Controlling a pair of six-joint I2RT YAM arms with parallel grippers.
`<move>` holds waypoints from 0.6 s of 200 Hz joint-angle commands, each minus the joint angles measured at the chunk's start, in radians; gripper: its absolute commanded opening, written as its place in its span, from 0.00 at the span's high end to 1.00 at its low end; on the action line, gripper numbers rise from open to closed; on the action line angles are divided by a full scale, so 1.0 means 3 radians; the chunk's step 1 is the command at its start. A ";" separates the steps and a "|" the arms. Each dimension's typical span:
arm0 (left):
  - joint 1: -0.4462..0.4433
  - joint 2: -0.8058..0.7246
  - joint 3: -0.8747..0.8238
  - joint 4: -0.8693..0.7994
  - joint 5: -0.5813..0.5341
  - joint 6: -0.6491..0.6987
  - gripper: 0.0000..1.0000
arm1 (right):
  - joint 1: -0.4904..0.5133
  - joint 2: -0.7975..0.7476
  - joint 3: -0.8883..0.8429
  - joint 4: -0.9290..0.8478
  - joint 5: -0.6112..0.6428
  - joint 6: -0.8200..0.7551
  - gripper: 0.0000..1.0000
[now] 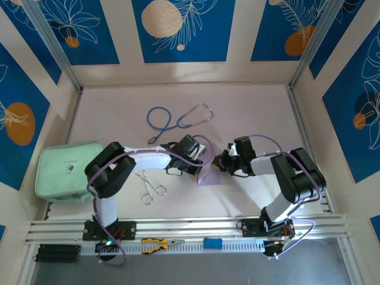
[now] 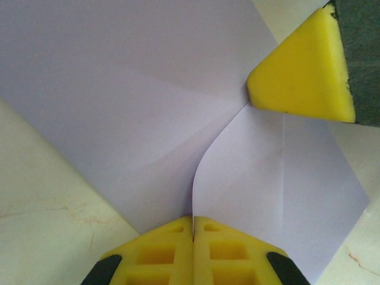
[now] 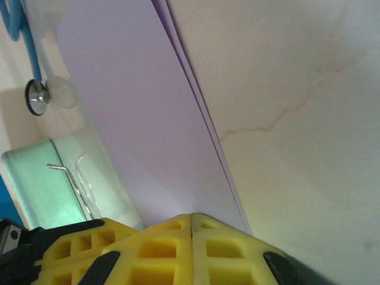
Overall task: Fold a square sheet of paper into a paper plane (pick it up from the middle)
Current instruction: Fold the triangle a second time at the center of the table.
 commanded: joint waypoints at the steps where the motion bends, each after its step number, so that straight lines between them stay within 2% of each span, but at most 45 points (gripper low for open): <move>1: 0.0025 0.0107 0.0007 -0.0261 -0.0090 0.0101 0.98 | -0.0102 0.0066 -0.0159 0.0028 0.0067 0.0087 0.99; 44: 0.0025 0.0096 0.0003 -0.0268 -0.0095 0.0096 0.99 | -0.0333 -0.0118 -0.0229 0.0578 -0.0425 0.0300 0.97; 59: 0.0026 0.0086 -0.0005 -0.0264 -0.0095 0.0096 0.99 | -0.0278 -0.0271 -0.0127 0.0296 -0.0421 0.0176 0.97; 91: 0.0030 0.0090 -0.0005 -0.0259 -0.0092 0.0096 0.99 | 0.0066 -0.0542 0.0146 -0.0622 0.0019 -0.0229 0.97; 105: 0.0031 0.0091 -0.0005 -0.0256 -0.0090 0.0096 0.99 | 0.0126 -0.0519 0.0135 -0.0680 0.0033 -0.0258 0.97; 120: 0.0030 0.0086 -0.0007 -0.0257 -0.0091 0.0096 0.99 | 0.0148 -0.0442 0.0058 -0.0491 -0.0048 -0.0192 0.97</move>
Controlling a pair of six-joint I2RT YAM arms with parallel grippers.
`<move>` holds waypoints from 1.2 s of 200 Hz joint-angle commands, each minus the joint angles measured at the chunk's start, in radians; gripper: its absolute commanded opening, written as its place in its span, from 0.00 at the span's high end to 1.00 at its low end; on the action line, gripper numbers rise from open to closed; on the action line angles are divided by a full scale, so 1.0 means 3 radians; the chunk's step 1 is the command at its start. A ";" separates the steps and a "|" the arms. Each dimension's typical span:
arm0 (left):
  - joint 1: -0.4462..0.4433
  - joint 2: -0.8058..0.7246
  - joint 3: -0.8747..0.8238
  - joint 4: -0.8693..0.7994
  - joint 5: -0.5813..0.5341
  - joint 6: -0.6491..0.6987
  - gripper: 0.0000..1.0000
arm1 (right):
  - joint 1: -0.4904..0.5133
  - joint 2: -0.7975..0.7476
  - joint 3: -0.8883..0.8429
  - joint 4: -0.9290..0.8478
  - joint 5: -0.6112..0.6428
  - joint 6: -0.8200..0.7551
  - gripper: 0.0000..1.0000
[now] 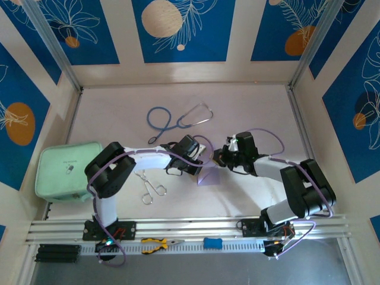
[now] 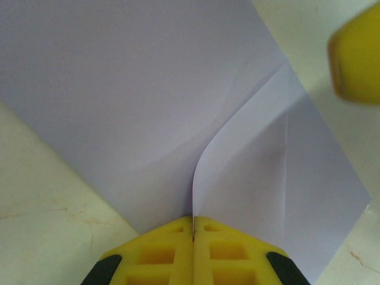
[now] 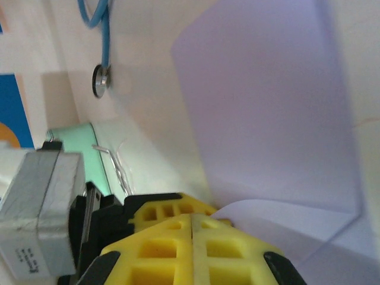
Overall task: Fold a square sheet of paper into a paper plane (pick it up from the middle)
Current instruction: Fold the triangle a second time at the center of the table.
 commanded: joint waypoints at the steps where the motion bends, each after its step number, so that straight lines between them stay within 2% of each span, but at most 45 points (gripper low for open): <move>1: 0.0030 0.0086 -0.0007 -0.0255 -0.0092 0.0058 0.99 | 0.0042 0.0079 -0.0070 -0.0215 0.0027 -0.0084 0.97; 40: 0.0030 0.0091 -0.0005 -0.0258 -0.0092 0.0058 0.98 | 0.0063 0.0251 -0.0102 0.0108 -0.0116 -0.0035 0.98; 122: 0.0028 0.0065 0.0061 -0.0284 -0.0097 0.0043 0.98 | 0.0091 0.0571 -0.0186 0.0008 0.0166 -0.0117 1.00; 136: 0.0027 0.0000 0.0095 -0.0303 -0.0117 0.0016 0.94 | 0.0086 0.0571 -0.0243 0.0022 0.0205 -0.0113 1.00; 180: 0.0036 -0.0341 0.0193 -0.0464 -0.0280 -0.0136 0.65 | 0.0079 0.0531 -0.0260 0.0012 0.0218 -0.0115 1.00; 189: 0.0035 -0.0422 0.0166 -0.0465 -0.0268 -0.0189 0.63 | 0.0075 0.0527 -0.0252 -0.0004 0.0221 -0.0115 1.00; 209: 0.0036 -0.0575 0.0095 -0.0424 -0.0088 -0.0261 0.65 | 0.0076 0.0530 -0.0235 -0.0030 0.0221 -0.0117 1.00; 223: 0.0026 -0.0658 0.0020 -0.0314 0.0139 -0.0293 0.76 | 0.0082 0.0520 -0.0237 -0.0038 0.0231 -0.0110 1.00; 240: 0.0010 -0.0676 -0.0037 -0.0155 0.0593 -0.0310 0.88 | 0.0079 0.0515 -0.0233 -0.0070 0.0237 -0.0110 1.00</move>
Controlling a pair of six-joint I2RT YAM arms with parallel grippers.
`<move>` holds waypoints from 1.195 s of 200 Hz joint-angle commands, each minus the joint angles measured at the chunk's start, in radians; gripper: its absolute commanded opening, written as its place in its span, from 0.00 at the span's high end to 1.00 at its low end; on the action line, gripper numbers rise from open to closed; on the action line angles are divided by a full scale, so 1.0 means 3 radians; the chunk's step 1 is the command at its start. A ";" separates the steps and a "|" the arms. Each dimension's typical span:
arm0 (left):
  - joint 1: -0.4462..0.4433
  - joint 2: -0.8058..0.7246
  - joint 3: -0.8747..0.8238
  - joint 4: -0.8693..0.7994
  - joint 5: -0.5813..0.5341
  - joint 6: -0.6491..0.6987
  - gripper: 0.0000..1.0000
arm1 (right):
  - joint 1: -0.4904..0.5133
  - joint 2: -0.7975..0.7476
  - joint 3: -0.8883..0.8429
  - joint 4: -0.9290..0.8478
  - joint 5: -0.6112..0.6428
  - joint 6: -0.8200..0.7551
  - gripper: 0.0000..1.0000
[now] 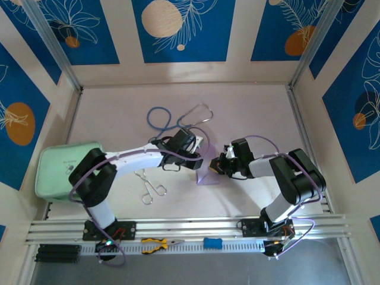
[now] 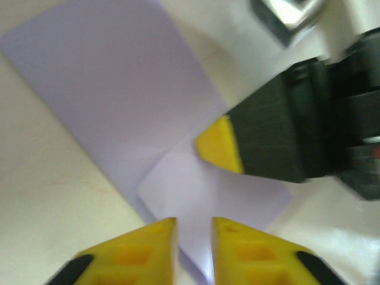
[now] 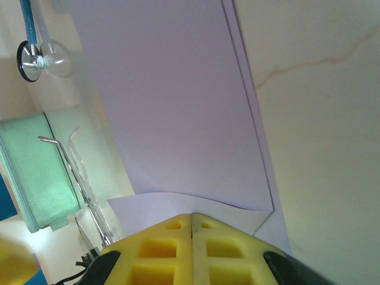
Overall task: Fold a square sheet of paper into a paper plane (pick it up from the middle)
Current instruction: Fold the triangle a second time at the center of the table.
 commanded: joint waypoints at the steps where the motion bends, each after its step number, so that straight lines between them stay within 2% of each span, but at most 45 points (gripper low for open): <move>1: -0.0008 -0.0079 -0.0102 0.0146 0.0610 -0.0072 0.88 | 0.0006 0.0033 -0.0069 -0.0333 0.0182 -0.0051 1.00; 17: -0.0024 0.0037 -0.0030 0.0151 0.0946 -0.0036 0.93 | 0.0005 0.0018 -0.0070 -0.0342 0.0187 -0.0051 1.00; 47: -0.0035 0.0367 0.0130 0.0111 0.1243 -0.0078 0.96 | 0.0015 0.0007 -0.0061 -0.0359 0.0198 -0.0055 1.00; 105: -0.0036 0.0648 0.0210 0.0197 0.1407 -0.0151 0.95 | 0.0022 -0.0018 -0.0075 -0.0390 0.0225 -0.0047 1.00; 239: -0.0026 0.0880 0.0241 -0.0107 0.1080 0.0067 0.94 | 0.0026 0.0012 -0.0055 -0.0460 0.0245 -0.0068 1.00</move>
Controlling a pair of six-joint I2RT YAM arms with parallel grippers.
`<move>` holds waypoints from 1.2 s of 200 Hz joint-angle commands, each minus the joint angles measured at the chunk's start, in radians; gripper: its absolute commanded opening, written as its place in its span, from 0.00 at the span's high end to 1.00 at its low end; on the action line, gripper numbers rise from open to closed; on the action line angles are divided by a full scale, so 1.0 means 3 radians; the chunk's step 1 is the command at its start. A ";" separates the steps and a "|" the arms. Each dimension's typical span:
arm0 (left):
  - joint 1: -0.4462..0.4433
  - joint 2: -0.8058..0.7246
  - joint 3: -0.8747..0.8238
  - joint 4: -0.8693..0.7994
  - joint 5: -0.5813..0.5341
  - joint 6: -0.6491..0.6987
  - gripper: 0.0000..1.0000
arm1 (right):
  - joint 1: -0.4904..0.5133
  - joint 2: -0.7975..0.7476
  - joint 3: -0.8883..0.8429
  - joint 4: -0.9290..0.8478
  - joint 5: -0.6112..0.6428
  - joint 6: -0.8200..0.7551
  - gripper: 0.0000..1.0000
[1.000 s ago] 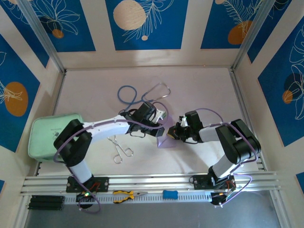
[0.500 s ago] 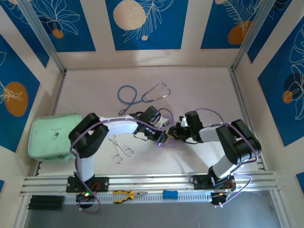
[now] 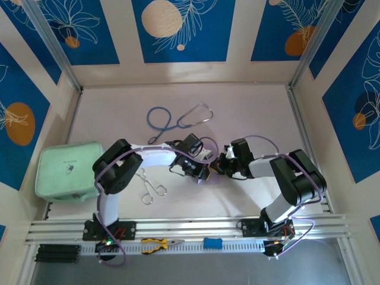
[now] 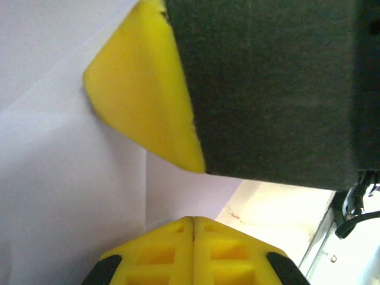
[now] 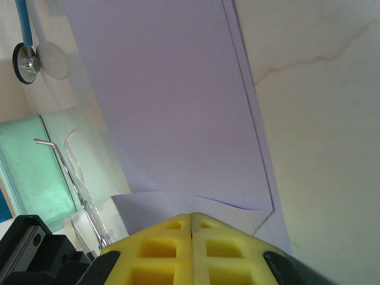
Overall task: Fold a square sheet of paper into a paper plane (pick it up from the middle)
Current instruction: Fold the triangle a second time at the center of the table.
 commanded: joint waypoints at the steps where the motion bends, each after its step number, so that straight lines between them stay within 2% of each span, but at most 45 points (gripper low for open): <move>1: -0.0003 0.0013 -0.0006 -0.0145 -0.0111 0.0137 0.94 | 0.0009 0.0043 -0.0056 -0.0408 0.0178 -0.0066 1.00; 66: 0.0007 -0.0070 -0.0095 -0.0265 -0.0271 0.0268 0.94 | -0.0003 0.0068 -0.0053 -0.0430 0.0175 -0.0080 1.00; 240: 0.0007 -0.0500 -0.0788 -0.0247 -0.0503 0.0151 0.94 | -0.0054 0.0075 -0.0076 -0.0449 0.0162 -0.0106 1.00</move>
